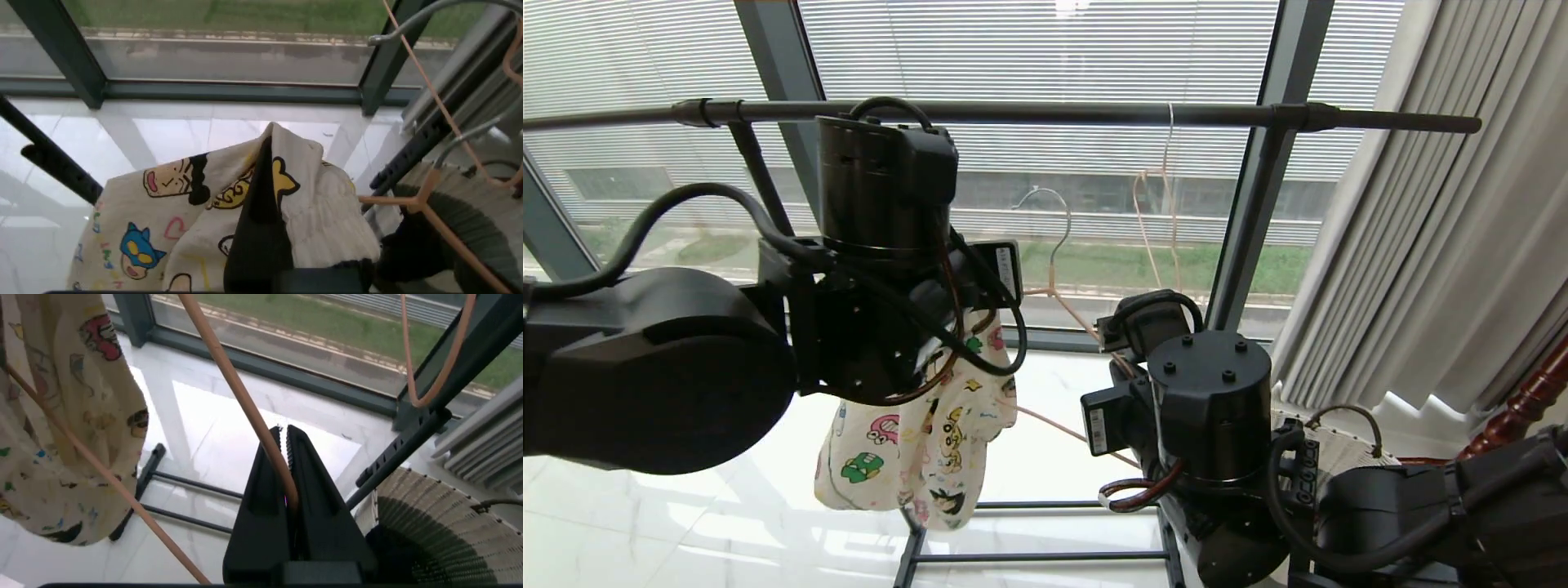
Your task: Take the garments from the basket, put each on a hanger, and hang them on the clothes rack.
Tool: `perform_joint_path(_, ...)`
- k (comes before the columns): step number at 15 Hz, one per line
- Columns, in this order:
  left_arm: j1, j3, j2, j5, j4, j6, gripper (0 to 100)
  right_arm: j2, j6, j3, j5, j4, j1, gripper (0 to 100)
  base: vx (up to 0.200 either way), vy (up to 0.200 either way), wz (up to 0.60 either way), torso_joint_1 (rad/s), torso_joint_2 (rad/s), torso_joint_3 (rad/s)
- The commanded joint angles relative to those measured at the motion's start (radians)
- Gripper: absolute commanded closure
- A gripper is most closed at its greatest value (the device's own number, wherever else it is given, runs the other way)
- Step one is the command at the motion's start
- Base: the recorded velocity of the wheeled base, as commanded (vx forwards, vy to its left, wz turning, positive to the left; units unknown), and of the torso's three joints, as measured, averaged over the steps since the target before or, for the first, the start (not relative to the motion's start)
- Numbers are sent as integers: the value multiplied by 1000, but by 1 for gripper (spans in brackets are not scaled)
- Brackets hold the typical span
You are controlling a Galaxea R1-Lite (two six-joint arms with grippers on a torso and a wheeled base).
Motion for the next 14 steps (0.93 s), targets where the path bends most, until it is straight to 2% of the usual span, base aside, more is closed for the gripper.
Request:
perform_joint_path(1, 82, 116, -147, -139, -8, 165, 100, -5, -2, 23, 0, -4, -10, 100, 0, 0, 0, 0, 0, 0)
perform_joint_path(2, 136, 139, -170, -160, -20, 219, 100, -22, -2, 35, 2, -4, -11, 100, 0, 0, 0, 0, 0, 0)
perform_joint_path(4, 192, 146, -176, -174, -58, 247, 100, -46, -2, 47, 5, -4, -8, 100, 0, 0, 0, 0, 0, 0)
perform_joint_path(6, 177, 149, -178, -209, -60, 248, 100, -51, -5, 49, 20, -39, 12, 100, 0, 0, 0, 0, 0, 0)
perform_joint_path(7, 142, 149, -179, -245, -60, 250, 100, -49, -17, 53, 37, -51, 24, 100, 0, 0, 0, 0, 0, 0)
perform_joint_path(11, 96, 149, -178, -369, -60, 356, 100, -45, -30, 64, 97, -53, 44, 100, 0, 0, 0, 0, 0, 0)
perform_joint_path(14, 74, 151, -209, -446, -60, 368, 100, -6, -33, 63, 106, -96, 40, 100, 0, 0, 0, 0, 0, 0)
